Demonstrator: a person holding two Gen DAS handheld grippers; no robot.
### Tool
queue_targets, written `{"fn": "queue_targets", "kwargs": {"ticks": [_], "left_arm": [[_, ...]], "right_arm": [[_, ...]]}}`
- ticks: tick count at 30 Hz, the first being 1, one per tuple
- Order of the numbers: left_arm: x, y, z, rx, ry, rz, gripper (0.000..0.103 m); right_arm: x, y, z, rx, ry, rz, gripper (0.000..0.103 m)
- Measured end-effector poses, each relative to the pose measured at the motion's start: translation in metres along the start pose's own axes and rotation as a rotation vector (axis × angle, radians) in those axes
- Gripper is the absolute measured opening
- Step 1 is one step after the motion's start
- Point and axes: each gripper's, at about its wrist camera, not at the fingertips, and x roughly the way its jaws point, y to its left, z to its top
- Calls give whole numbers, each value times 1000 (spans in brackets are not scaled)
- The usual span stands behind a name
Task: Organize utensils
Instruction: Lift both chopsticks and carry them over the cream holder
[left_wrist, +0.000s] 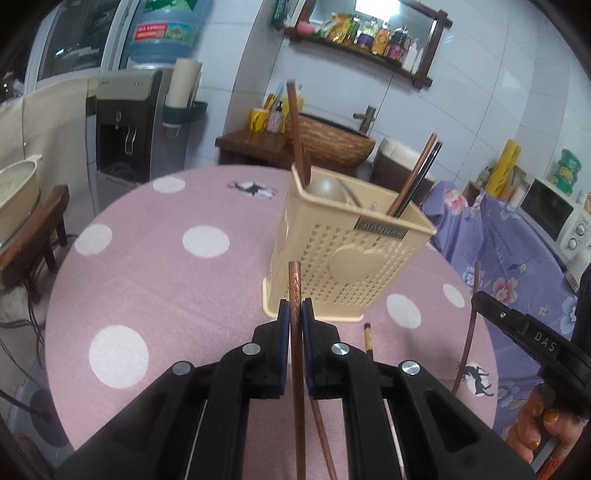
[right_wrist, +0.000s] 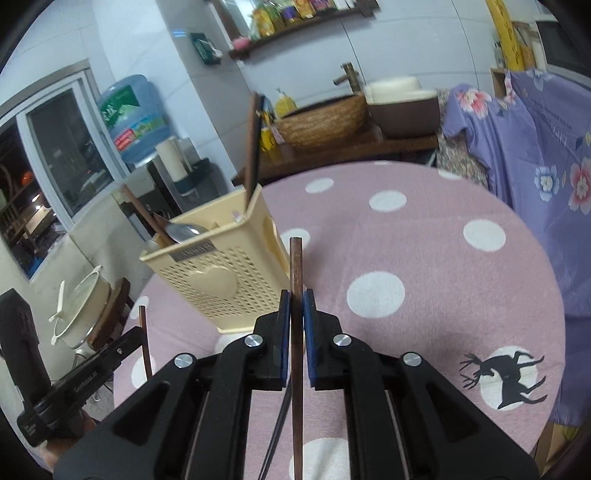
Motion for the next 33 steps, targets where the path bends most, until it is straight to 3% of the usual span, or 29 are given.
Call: {"fn": "queue_targets", "kwargs": {"ticks": [10,33], "left_arm": [[-41,5,23,3,-118,-38,8],[-60,-2,47,37,-194,-38,7]], "right_arm": [[-60,21,23,-71,-117,61,8],[-65,43,45,-146,-117,68,8]]}}
